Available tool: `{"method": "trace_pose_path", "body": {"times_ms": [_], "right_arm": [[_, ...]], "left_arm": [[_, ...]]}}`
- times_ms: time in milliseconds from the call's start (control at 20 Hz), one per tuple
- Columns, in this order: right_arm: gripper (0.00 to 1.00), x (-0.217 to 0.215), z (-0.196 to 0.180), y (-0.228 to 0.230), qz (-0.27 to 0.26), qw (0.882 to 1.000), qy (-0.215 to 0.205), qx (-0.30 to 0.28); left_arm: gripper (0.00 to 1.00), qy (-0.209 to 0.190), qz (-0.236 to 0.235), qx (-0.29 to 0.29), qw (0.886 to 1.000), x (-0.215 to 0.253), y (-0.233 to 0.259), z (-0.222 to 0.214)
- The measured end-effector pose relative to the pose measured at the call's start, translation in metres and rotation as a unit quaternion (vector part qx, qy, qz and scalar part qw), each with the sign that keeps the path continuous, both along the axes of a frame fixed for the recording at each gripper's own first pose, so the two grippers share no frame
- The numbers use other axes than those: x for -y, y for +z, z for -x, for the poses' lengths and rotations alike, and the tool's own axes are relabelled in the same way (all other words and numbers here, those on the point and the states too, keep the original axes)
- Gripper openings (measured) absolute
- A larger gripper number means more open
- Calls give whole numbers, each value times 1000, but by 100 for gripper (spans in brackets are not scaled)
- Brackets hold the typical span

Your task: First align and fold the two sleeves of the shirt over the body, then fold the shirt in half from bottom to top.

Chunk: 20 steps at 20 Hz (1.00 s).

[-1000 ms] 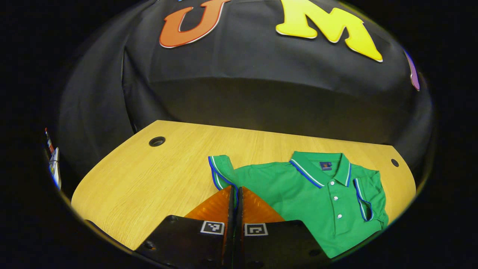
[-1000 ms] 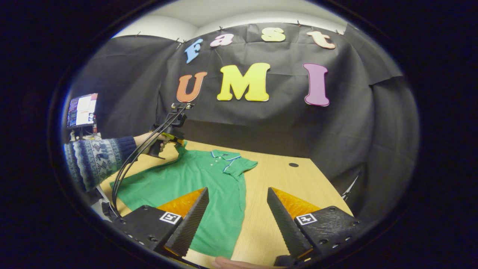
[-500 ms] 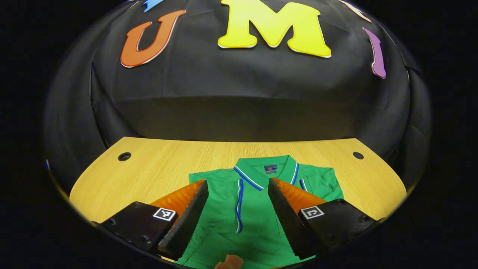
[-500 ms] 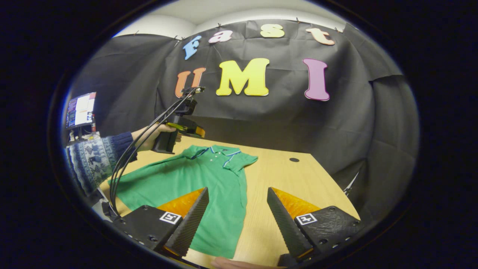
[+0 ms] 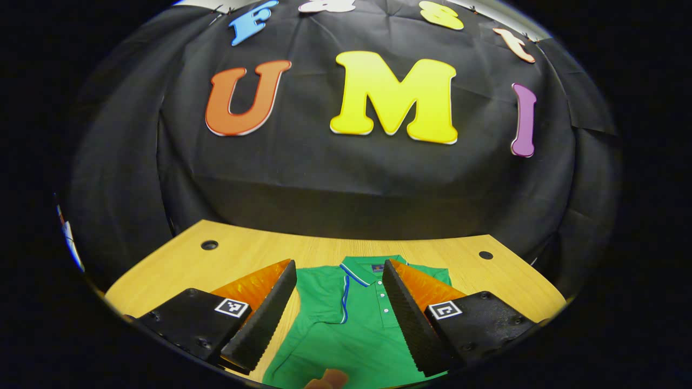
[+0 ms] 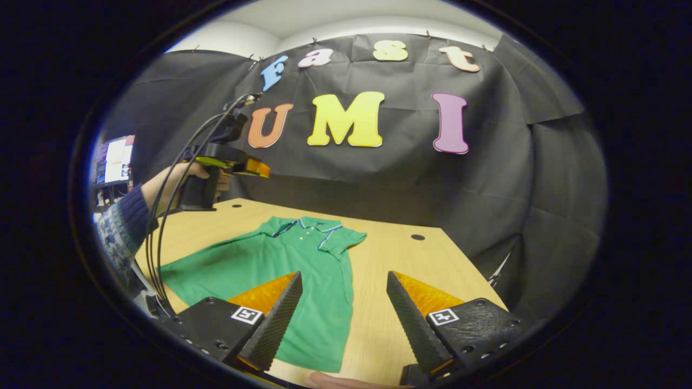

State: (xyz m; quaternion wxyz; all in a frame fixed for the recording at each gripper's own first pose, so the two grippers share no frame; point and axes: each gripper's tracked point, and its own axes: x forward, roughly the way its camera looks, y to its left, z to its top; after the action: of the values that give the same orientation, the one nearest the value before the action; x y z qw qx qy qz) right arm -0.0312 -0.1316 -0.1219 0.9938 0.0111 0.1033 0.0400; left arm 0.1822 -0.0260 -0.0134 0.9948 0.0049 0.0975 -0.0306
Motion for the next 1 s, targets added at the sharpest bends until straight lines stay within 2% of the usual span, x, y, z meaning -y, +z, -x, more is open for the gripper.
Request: {"method": "trace_pose_path", "body": {"times_ms": [200,400,650,850,1000], "right_arm": [[95,-7,10,7,18,1000,-1,17],[95,-15,19,1,5,1000,4,9],[95,-16,25,-5,-38,999,10,2],[94,-11,28,-17,-27,1000,-4,0],[97,-8,29,-37,-13,999,-30,-7]], "left_arm": [[100,16,-46,34,998,-13,33,60],[100,23,-32,39,998,-19,30,120],[100,26,-13,31,999,-33,-10,183],[100,21,-5,0,1000,-41,-60,216],[100,9,-6,-35,999,-43,-103,230]]}}
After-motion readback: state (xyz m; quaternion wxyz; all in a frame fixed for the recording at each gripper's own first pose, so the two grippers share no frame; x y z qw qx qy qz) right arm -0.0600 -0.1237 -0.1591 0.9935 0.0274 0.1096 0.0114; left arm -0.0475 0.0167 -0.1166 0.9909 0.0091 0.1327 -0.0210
